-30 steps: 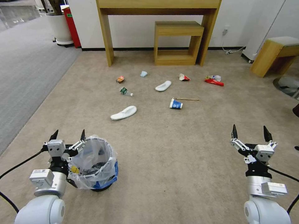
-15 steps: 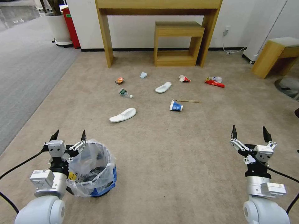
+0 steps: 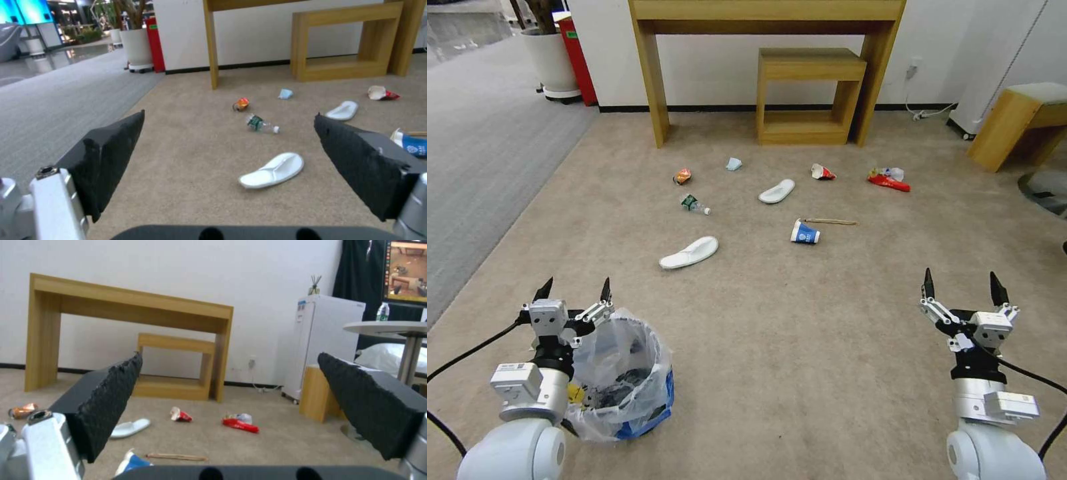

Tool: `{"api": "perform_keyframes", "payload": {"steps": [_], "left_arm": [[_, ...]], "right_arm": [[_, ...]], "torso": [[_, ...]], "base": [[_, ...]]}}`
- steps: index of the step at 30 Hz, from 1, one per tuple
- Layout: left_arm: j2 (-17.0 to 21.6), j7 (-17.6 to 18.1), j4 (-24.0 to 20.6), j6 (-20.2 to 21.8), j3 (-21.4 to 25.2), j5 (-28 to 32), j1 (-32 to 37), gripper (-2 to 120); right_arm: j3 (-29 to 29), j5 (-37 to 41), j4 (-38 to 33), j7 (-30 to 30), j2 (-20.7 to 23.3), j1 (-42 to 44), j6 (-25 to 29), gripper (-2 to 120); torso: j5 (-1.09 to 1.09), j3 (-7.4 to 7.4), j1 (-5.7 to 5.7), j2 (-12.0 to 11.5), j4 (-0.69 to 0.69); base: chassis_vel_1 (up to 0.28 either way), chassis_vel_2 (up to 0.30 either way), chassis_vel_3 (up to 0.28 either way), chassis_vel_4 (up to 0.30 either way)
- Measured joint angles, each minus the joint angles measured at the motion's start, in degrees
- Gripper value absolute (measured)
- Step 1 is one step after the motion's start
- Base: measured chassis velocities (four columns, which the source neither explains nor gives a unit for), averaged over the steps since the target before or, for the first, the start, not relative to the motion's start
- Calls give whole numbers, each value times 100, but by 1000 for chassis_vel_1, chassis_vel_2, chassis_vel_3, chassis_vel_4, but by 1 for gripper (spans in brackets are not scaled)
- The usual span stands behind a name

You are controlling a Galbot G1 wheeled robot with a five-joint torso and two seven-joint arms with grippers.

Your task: Pick up the trash bin and place the garbage on the floor into it.

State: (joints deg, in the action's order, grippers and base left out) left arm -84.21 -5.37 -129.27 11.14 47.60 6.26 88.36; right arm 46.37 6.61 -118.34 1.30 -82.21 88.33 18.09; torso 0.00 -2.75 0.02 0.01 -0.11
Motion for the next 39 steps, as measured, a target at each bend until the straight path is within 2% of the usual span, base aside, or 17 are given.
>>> {"api": "perform_keyframes", "payload": {"steps": [21, 39], "left_arm": [[43, -1, 67, 1, 1, 17, -11, 100], [51, 47, 265, 25, -93, -51, -47, 100]], "right_arm": [[15, -139, 45, -22, -49, -5, -1, 100], [-21, -125, 245, -57, -18, -100, 65, 100]], "torso": [[0, 1, 0, 0, 0], [0, 1, 0, -1, 0]], "base": [[2, 1, -2, -3], [104, 118, -107, -116]]}}
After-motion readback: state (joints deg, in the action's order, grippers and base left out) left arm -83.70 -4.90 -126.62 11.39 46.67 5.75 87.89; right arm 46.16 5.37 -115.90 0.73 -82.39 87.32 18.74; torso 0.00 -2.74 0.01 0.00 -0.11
